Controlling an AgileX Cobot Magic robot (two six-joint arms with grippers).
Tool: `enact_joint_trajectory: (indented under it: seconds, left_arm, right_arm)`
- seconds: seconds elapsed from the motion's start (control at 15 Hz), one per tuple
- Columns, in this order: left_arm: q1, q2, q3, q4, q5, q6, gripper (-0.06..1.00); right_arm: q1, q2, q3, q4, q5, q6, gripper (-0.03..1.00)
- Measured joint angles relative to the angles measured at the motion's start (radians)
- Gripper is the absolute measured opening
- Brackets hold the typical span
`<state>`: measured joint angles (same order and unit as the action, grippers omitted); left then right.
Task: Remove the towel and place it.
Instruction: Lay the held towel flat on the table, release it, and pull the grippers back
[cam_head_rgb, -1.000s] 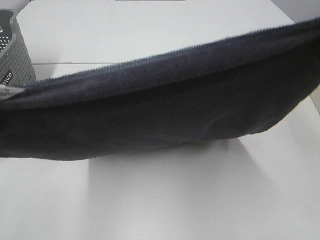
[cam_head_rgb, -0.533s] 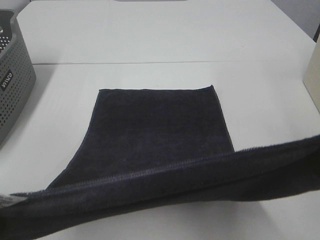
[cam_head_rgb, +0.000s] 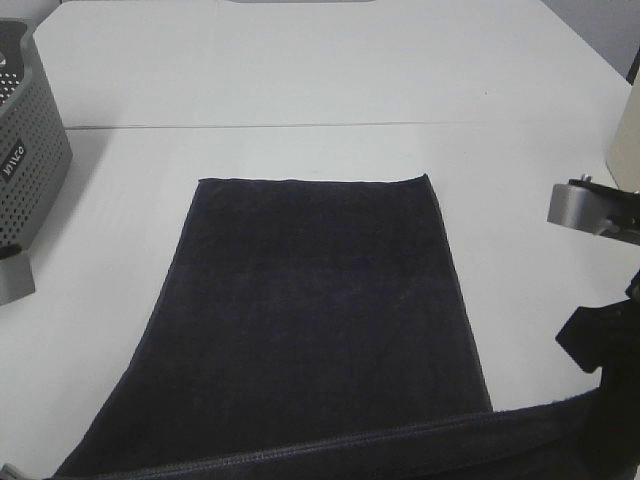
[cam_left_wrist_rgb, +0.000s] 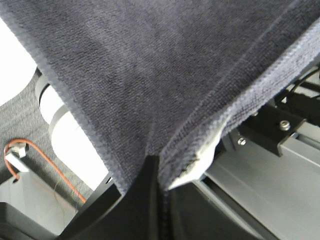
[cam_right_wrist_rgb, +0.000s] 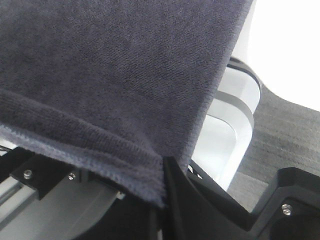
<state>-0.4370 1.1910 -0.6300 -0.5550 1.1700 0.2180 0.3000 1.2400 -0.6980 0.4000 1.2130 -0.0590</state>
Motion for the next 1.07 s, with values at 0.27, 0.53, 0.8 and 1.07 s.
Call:
enact_joint_trajectory:
  seconds: [0.27,0.53,0.8,1.07]
  left_arm:
    - [0.000,0.153,0.000,-0.006,-0.001,0.052,0.00]
    - [0.000,0.291,0.000,-0.025,-0.009,0.111,0.00]
    - [0.000,0.444,0.000,-0.027,-0.042,0.175,0.00]
    - [0.000,0.515,0.003,-0.056,-0.099,0.212,0.00]
  right_arm:
    - [0.000,0.154,0.000,-0.006,-0.002,-0.058,0.01]
    - [0.000,0.288,0.000,-0.005,-0.004,-0.105,0.01]
    - [-0.001,0.413,-0.001,0.032,-0.027,-0.162,0.01]
    - [-0.001,0.503,-0.002,0.046,-0.061,-0.191,0.01]
